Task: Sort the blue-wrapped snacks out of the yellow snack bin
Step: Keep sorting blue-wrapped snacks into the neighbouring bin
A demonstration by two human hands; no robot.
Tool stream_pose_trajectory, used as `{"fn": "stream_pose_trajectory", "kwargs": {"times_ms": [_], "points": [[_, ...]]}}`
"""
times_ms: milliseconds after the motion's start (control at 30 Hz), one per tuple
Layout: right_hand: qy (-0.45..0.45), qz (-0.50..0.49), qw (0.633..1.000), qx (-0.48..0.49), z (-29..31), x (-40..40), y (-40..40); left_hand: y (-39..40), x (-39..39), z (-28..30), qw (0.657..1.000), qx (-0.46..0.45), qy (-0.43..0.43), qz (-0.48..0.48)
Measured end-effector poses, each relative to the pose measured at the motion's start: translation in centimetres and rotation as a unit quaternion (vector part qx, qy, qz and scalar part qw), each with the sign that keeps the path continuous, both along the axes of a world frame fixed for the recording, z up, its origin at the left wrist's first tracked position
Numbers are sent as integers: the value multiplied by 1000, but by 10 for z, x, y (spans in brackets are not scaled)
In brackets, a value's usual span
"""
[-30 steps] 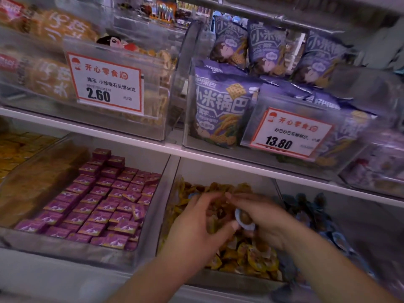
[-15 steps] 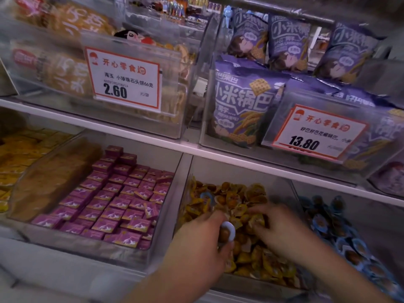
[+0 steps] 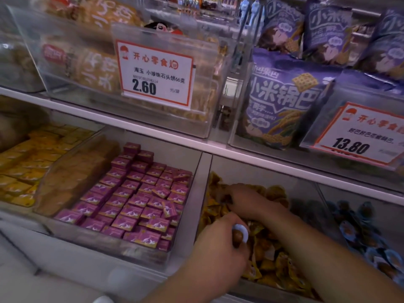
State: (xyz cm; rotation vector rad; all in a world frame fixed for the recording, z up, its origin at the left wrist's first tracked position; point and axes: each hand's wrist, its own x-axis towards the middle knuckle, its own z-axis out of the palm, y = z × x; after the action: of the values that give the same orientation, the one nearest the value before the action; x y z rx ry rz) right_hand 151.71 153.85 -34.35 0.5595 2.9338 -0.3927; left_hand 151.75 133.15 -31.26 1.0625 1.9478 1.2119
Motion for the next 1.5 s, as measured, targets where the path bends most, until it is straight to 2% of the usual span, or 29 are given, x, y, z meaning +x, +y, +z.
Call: {"fn": "stream_pose_trajectory", "kwargs": {"times_ms": [133,200,267,333,400,467,533,567,700,733,800,867,900,933,1033,1167,1233,1267,1300,1367,1400,1467,1500], "points": [[147,-113,982,-24,27,25,4,3,-1,-1,997,17,-74,16],[238,-190,948,-88,47,48,-5,6,-3,1,981,47,-185,44],[310,-204,905,-208,68,74,-29,8,-3,7,940,67,-327,72],[324,-158,879,-311,78,95,-57,10,0,8,890,83,-441,84],[265,-121,898,-331,75,108,-75,12,5,8,868,101,-478,88],[243,-147,908,-308,71,106,-75,13,8,7,876,111,-458,103],[280,-255,871,-312,71,97,-57,13,6,3,894,105,-421,113],[274,-301,866,-291,70,89,-44,13,6,1,904,97,-403,109],[17,-309,941,-136,60,53,-1,11,7,1,927,73,-359,87],[-23,-305,946,-110,55,45,1,11,6,2,926,72,-359,89],[-48,-298,949,-87,46,26,-2,12,4,2,924,69,-365,91],[-45,-281,951,-122,42,3,-10,12,4,3,927,63,-359,86],[-28,-287,943,-169,43,-7,-15,12,4,4,929,61,-355,81],[2,-301,926,-228,42,-15,-15,12,4,5,932,58,-351,75],[105,-361,842,-387,46,-21,-10,11,4,8,942,38,-331,46],[81,-370,848,-371,54,-8,20,9,2,9,944,29,-326,34],[62,-405,832,-375,56,5,37,9,3,9,943,26,-329,38],[39,-409,841,-353,56,13,42,8,3,9,941,27,-334,42],[10,-394,867,-306,54,20,44,9,3,9,939,28,-340,45],[-43,-312,931,-185,44,28,49,9,3,10,935,32,-349,50],[-72,-272,952,-123,41,29,46,9,3,10,935,33,-350,52],[-128,-208,969,-42,39,26,35,9,4,10,935,35,-350,55],[-139,-196,970,-36,38,22,30,9,4,10,935,35,-348,57]]}}
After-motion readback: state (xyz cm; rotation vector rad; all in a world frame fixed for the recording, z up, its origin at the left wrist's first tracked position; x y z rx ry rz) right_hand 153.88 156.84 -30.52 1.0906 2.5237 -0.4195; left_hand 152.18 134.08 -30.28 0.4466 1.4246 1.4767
